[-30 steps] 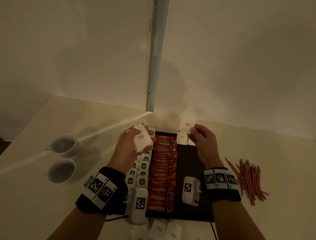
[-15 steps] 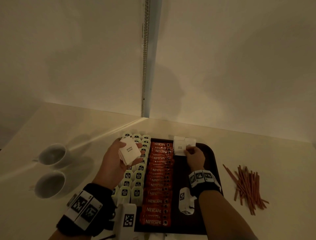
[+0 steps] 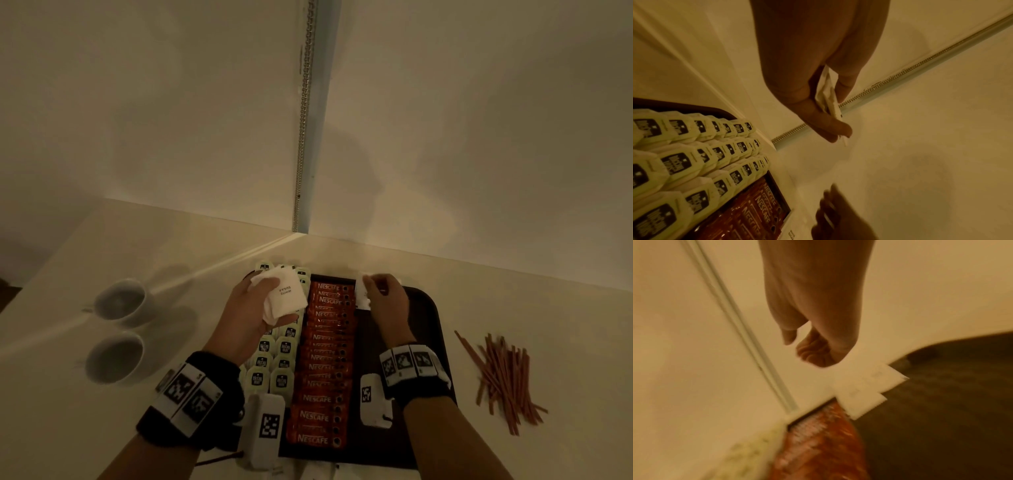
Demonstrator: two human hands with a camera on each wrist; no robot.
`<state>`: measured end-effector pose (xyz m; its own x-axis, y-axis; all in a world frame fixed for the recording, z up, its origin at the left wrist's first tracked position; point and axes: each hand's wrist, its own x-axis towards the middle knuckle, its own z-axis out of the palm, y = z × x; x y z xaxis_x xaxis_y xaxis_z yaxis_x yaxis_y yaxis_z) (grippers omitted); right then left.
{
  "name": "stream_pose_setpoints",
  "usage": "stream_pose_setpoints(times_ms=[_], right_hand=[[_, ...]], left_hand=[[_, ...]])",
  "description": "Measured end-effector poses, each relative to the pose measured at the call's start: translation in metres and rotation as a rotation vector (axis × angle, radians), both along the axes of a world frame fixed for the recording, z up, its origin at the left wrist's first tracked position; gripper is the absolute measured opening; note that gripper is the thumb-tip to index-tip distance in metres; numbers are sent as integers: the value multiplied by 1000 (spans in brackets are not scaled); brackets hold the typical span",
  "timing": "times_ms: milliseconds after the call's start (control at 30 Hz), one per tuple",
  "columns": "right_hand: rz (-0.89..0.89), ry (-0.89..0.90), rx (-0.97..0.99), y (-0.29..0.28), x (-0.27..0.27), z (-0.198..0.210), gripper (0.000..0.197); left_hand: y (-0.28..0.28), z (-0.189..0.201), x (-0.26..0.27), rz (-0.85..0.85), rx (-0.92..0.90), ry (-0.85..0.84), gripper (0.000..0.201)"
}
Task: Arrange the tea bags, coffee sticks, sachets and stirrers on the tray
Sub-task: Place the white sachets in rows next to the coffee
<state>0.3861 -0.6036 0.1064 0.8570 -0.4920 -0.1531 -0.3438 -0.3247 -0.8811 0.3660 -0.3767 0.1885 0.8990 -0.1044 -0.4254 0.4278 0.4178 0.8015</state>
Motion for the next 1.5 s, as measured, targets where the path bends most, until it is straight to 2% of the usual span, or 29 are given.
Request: stream_pose_setpoints(times_ms=[133, 200, 333, 400, 567, 700, 833, 967, 1100, 1233, 1333, 1400, 1500], right_hand=[[476, -39, 223, 46, -21, 59, 19], [567, -60, 262, 59, -29, 71, 15], [502, -114, 338, 59, -30, 81, 4], [475, -151, 349, 54, -27, 91, 14], [560, -257, 90, 48, -22, 120, 28], [572, -261, 140, 49, -19, 126, 34], [493, -184, 96, 45, -28, 111, 26], [442, -172, 148, 38, -32, 93, 17], [224, -195, 282, 0, -26, 73, 11], [44, -19, 43, -60, -16, 26, 22], [17, 162, -204, -87, -15, -5, 29], [17, 238, -259, -93, -14, -18, 32], [33, 256, -254, -93, -10, -31, 31]], left_hand=[[-4, 1, -1, -39, 79, -71, 18], [-6, 2, -1, -38, 114, -103, 23], [-6, 4, -5, -63, 147, -104, 18], [-3, 4, -7, -87, 153, -103, 16], [-5, 10, -9, -165, 181, -155, 18], [-10, 13, -10, -169, 153, -151, 21], [-14, 13, -12, -111, 117, -145, 17], [-15, 8, -11, -110, 138, -114, 15], [-7, -5, -6, -86, 105, 4, 34], [11, -14, -4, -10, 30, 46, 28], [19, -16, -4, 6, 29, 30, 20], [21, -15, -3, 17, 20, 53, 21], [19, -15, -2, -5, 28, 55, 23]])
